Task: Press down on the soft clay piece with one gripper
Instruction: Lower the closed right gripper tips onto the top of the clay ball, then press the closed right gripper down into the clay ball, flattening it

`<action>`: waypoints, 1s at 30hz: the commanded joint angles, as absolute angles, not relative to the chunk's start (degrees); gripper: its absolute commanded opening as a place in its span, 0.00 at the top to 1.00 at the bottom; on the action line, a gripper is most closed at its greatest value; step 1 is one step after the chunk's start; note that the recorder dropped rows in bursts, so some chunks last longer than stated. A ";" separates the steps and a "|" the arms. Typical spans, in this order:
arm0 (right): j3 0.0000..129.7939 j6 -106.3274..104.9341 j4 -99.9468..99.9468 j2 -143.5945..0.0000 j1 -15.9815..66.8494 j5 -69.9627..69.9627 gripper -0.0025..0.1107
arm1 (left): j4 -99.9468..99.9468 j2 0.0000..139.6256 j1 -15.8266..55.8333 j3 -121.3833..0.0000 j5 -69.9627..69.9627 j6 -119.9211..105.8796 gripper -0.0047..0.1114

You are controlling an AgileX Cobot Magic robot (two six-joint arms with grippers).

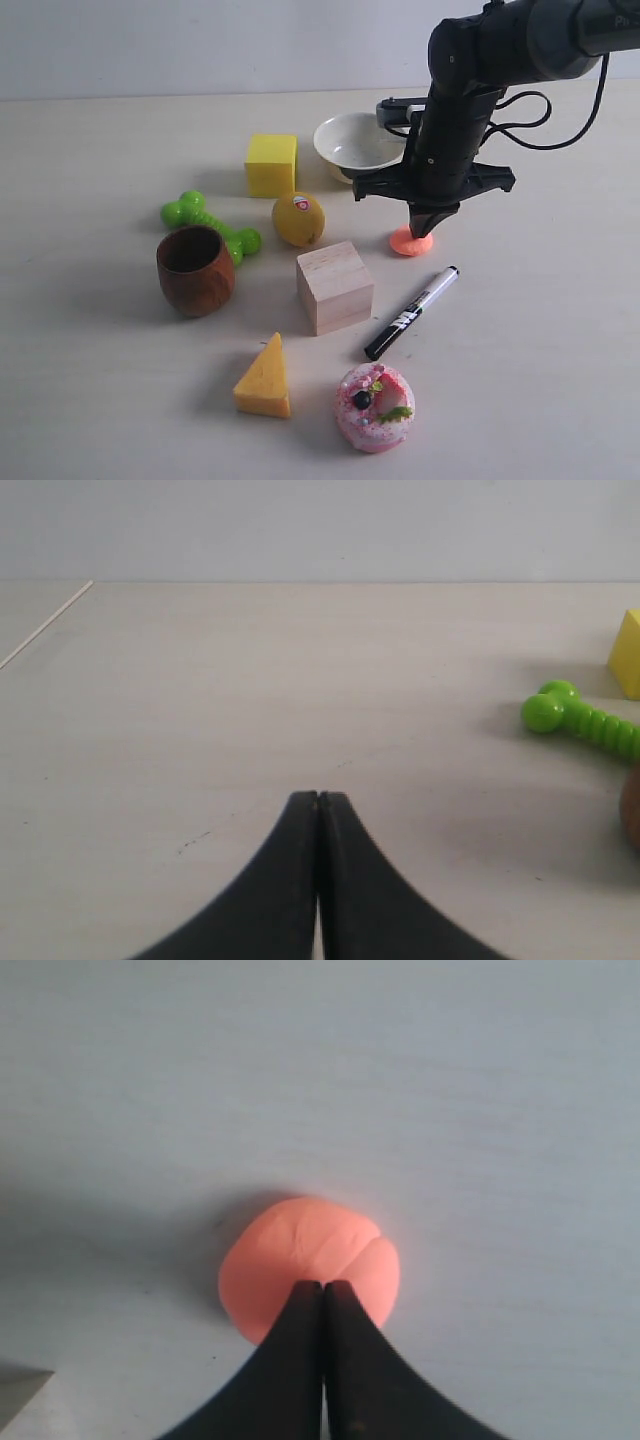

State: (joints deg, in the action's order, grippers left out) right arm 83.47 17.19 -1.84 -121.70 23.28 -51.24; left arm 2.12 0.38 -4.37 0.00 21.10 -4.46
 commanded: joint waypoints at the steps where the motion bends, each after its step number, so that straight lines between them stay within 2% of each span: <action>1: 83.20 16.53 -1.99 -121.85 23.35 -50.80 0.98 | 2.24 0.00 -4.06 0.00 20.64 -4.36 0.96; 30: 83.20 15.05 -1.33 -124.80 23.35 -50.63 0.98 | 2.24 0.00 -4.06 0.00 20.64 -4.36 0.96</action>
